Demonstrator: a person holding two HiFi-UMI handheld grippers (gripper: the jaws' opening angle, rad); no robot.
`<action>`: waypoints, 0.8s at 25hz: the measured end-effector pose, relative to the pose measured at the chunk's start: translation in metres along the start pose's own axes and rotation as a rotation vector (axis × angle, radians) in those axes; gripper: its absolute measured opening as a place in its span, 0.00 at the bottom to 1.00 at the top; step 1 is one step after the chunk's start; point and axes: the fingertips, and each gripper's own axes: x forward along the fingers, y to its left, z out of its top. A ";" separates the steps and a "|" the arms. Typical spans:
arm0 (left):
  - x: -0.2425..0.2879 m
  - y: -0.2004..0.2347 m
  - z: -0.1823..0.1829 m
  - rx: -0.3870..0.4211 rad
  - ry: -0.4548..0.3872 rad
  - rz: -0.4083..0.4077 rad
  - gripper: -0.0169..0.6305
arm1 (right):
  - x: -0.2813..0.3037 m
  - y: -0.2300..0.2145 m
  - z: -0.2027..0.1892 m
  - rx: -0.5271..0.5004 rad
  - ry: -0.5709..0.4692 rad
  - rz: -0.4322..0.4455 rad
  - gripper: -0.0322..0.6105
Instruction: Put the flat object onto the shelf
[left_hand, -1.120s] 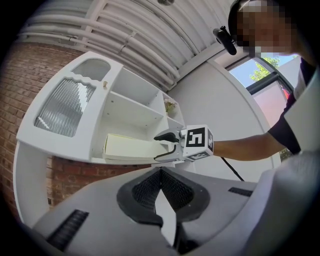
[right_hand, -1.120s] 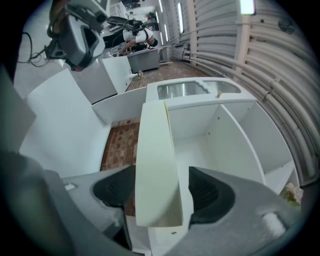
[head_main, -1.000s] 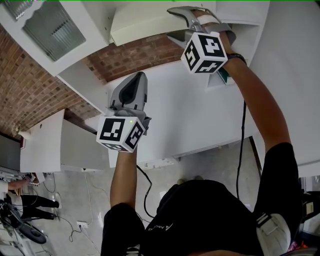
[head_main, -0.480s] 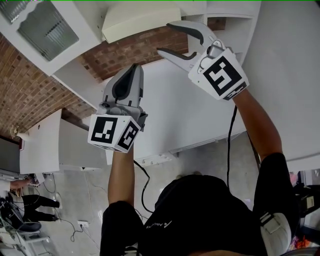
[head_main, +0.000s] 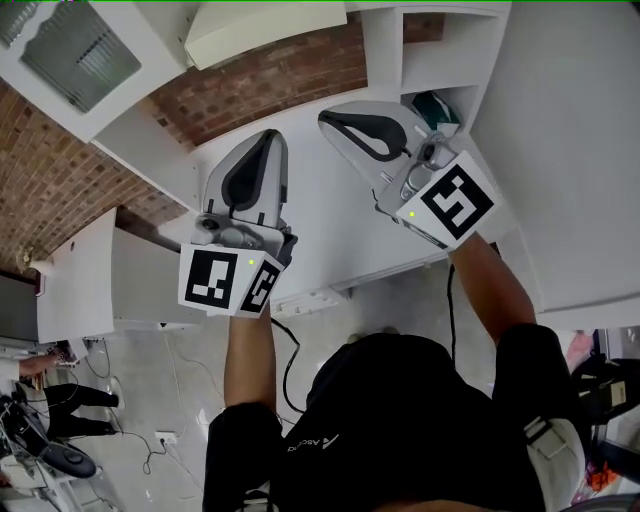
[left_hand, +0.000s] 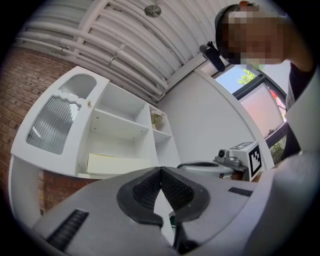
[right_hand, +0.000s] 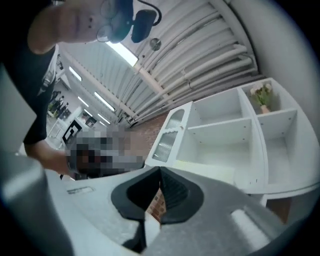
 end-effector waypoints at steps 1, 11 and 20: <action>-0.001 -0.003 -0.003 -0.005 0.002 -0.001 0.02 | -0.004 0.002 -0.003 0.027 -0.012 0.001 0.05; -0.012 -0.025 -0.025 -0.032 0.014 -0.017 0.02 | -0.025 0.016 -0.026 0.210 -0.042 0.013 0.05; -0.014 -0.031 -0.031 -0.027 0.027 -0.019 0.02 | -0.031 0.025 -0.038 0.227 -0.021 0.020 0.05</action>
